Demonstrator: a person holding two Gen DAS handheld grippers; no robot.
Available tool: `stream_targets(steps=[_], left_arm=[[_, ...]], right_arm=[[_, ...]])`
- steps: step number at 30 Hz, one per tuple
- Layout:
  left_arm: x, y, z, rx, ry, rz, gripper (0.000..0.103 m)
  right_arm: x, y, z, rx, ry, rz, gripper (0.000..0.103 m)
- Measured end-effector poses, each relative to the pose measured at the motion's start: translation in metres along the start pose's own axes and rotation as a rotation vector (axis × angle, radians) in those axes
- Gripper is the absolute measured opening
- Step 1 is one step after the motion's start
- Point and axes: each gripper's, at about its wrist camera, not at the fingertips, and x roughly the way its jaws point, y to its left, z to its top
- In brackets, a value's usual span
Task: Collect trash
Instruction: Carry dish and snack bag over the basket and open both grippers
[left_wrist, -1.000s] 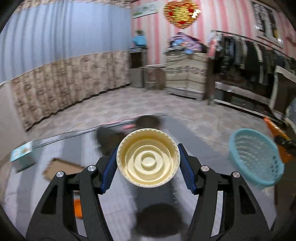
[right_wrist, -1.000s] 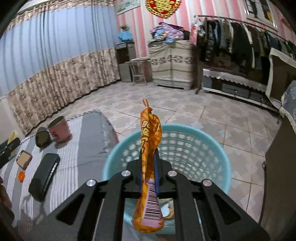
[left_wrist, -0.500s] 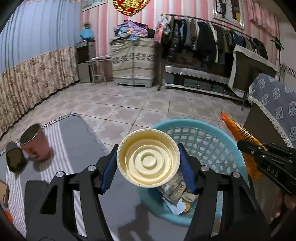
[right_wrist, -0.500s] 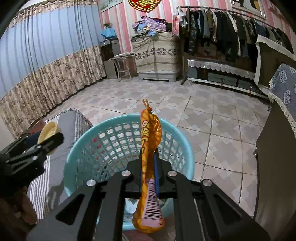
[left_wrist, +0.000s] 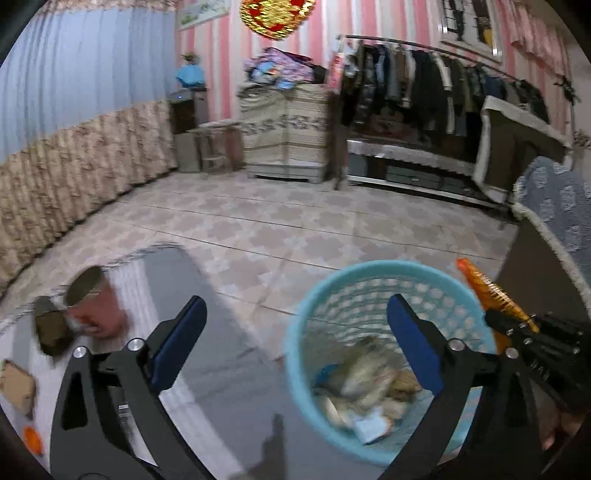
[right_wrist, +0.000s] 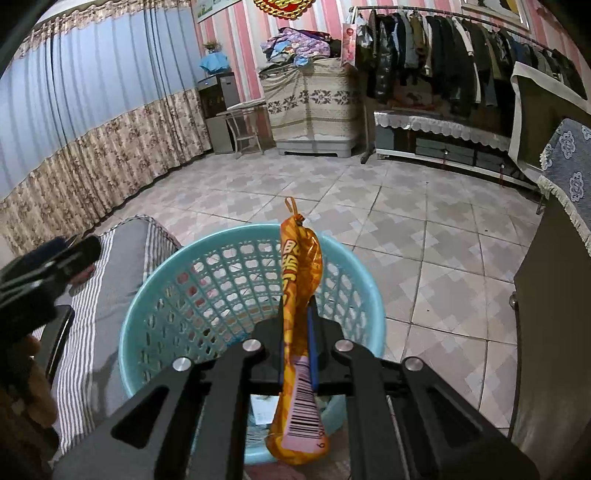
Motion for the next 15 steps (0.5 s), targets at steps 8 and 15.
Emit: stream_targets(steps=[8, 15], left_arm=[[-0.047, 0.063, -0.016, -0.038, -0.027, 0.107, 0.098], [-0.071, 0.124, -0.029, -0.107, -0.008, 0.192, 0.098]], right_arm=[[0.027, 0.029, 0.003, -0.025, 0.067, 0.036, 0.011], [0.036, 0.052, 0.006, -0.03, 0.066, 0.023, 0.057]])
